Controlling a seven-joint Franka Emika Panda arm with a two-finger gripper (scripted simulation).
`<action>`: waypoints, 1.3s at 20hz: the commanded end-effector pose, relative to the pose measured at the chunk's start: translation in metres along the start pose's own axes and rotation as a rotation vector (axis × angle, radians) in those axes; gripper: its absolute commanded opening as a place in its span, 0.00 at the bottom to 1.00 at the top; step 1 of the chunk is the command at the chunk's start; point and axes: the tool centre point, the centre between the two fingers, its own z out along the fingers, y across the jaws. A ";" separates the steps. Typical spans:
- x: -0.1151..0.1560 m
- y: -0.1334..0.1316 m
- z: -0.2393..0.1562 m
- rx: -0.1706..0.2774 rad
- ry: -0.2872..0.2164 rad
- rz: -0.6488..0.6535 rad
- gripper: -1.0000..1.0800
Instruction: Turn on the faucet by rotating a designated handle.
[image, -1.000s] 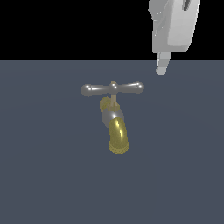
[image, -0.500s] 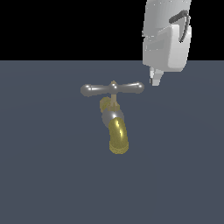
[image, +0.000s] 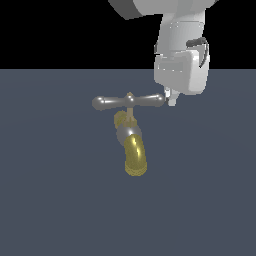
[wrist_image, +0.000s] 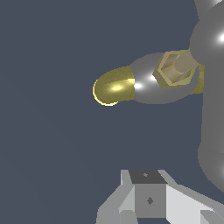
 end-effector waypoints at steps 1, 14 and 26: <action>0.001 0.004 0.004 0.000 0.001 -0.027 0.00; 0.003 0.010 0.011 0.002 0.003 -0.066 0.00; 0.000 0.045 0.011 0.002 0.004 -0.068 0.00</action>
